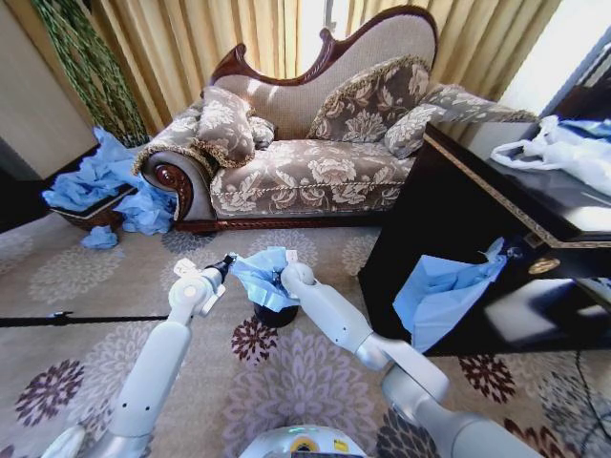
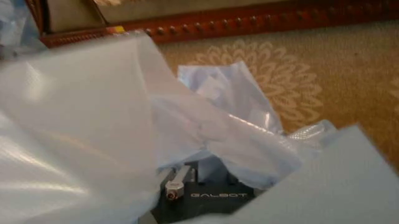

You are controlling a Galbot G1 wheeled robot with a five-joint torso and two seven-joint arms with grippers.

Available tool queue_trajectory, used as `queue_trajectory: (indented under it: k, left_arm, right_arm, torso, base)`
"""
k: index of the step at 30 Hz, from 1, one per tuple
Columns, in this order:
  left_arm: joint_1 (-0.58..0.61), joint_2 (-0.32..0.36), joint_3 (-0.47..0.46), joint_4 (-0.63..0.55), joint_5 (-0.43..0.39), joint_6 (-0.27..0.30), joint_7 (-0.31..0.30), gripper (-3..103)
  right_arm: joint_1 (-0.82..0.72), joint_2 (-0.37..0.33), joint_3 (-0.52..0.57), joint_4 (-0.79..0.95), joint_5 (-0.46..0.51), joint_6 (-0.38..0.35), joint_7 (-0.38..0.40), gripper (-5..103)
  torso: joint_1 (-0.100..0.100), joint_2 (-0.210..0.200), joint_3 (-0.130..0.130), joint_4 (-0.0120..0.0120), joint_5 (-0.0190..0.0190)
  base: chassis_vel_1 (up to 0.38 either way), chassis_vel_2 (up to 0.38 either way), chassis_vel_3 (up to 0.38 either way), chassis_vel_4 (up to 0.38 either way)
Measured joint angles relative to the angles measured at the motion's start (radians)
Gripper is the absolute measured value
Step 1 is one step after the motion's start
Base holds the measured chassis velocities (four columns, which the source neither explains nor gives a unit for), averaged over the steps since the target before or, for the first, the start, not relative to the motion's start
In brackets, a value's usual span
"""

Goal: Place a garbage bag over the trash bin.

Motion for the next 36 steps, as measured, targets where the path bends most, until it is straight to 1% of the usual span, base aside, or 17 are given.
queue_trajectory:
  k: [1,2,3,5,7,8,10,11,15,16,17,18,19,21,24,30,36]
  left_arm:
    - [0.000,0.000,0.000,0.000,0.000,0.000,0.000,0]
    - [0.000,0.000,0.000,0.000,0.000,0.000,0.000,0]
    - [-0.001,-0.005,0.000,0.002,0.002,0.000,0.000,0]
    - [-0.002,-0.010,0.003,0.005,0.004,0.000,0.000,0]
    - [-0.002,-0.012,0.005,0.005,0.005,0.001,0.000,0]
    - [-0.005,-0.017,0.011,0.007,0.009,0.001,0.000,0]
    - [-0.009,-0.021,0.018,0.008,0.013,0.001,0.000,0]
    - [-0.009,-0.021,0.018,0.008,0.013,0.001,0.000,0]
    - [-0.017,-0.024,0.029,0.005,0.016,0.001,0.000,0]
    - [-0.017,-0.024,0.029,0.005,0.016,0.001,0.000,0]
    - [-0.017,-0.025,0.031,0.003,0.017,0.001,-0.001,0]
    - [-0.017,-0.026,0.031,0.002,0.017,0.001,0.000,0]
    - [-0.016,-0.026,0.032,0.000,0.017,0.001,0.000,0]
    - [-0.014,-0.026,0.033,-0.001,0.018,0.001,-0.001,0]
    - [-0.011,-0.026,0.035,-0.004,0.019,0.001,0.000,0]
    - [-0.005,-0.024,0.035,-0.006,0.020,0.002,0.004,0]
    - [-0.001,-0.016,0.033,-0.006,0.020,0.003,0.013,0]
  right_arm:
    - [0.001,0.000,-0.002,0.010,0.010,-0.001,0.012,36]
    - [0.001,0.000,-0.002,0.010,0.010,-0.001,0.012,36]
    - [0.002,0.000,-0.015,0.056,0.054,-0.002,0.071,41]
    - [0.002,0.000,-0.032,0.103,0.095,0.000,0.125,51]
    - [0.002,0.000,-0.034,0.110,0.101,0.000,0.132,51]
    - [0.001,0.000,-0.048,0.146,0.139,0.004,0.175,57]
    - [-0.001,0.000,-0.062,0.181,0.178,0.008,0.219,68]
    - [-0.001,0.000,-0.062,0.181,0.178,0.008,0.219,68]
    - [-0.015,0.000,-0.079,0.250,0.226,0.010,0.275,90]
    - [-0.015,0.000,-0.079,0.250,0.226,0.010,0.275,90]
    - [-0.018,0.000,-0.080,0.266,0.242,0.010,0.293,95]
    - [-0.020,-0.003,-0.081,0.277,0.251,0.011,0.302,95]
    - [-0.023,-0.009,-0.082,0.291,0.261,0.012,0.313,98]
    - [-0.028,-0.023,-0.083,0.310,0.270,0.012,0.328,100]
    - [-0.037,-0.049,-0.083,0.338,0.277,0.016,0.345,100]
    - [-0.046,-0.075,-0.068,0.363,0.277,0.019,0.355,100]
    - [-0.070,-0.115,-0.062,0.389,0.282,0.021,0.365,100]
  torso:
    - [0.000,0.000,0.000,0.0000,0.0000]
    - [0.000,0.000,0.000,0.0000,0.0000]
    - [0.000,0.000,0.000,0.0001,0.0001]
    - [0.000,0.000,0.000,0.0002,0.0000]
    - [0.000,0.000,0.000,0.0002,0.0000]
    - [0.000,0.000,0.000,0.0002,0.0000]
    - [0.000,0.000,0.000,0.0000,0.0000]
    - [0.000,0.000,0.000,0.0000,0.0000]
    - [0.000,0.000,0.000,0.0001,0.0000]
    - [0.000,0.000,0.000,0.0001,0.0000]
    - [0.000,0.000,0.000,0.0001,0.0000]
    - [0.000,0.000,0.000,0.0002,0.0001]
    - [0.000,0.000,0.000,0.0003,0.0001]
    - [0.000,0.000,0.000,0.0001,0.0000]
    - [0.000,0.000,0.000,0.0000,0.0001]
    - [0.000,0.000,0.000,0.0000,0.0001]
    - [0.000,0.000,0.000,0.0001,0.0001]
  base:
    - [0.000,0.000,0.000,0.000]
    - [0.000,0.000,0.000,0.000]
    - [0.000,0.000,0.000,0.000]
    - [0.000,0.000,0.000,0.000]
    - [0.000,0.000,0.000,0.000]
    - [0.000,0.000,0.000,0.000]
    - [0.000,0.000,0.000,0.000]
    - [0.000,0.000,0.000,0.000]
    - [0.000,0.000,0.000,0.000]
    - [0.000,0.000,0.000,0.000]
    - [0.000,0.000,0.000,0.000]
    - [0.000,0.000,0.000,0.000]
    - [0.000,0.000,0.000,0.000]
    - [0.000,0.000,0.000,0.000]
    - [0.000,0.000,0.000,0.000]
    - [0.000,0.000,0.000,0.000]
    - [0.000,0.000,0.000,0.000]
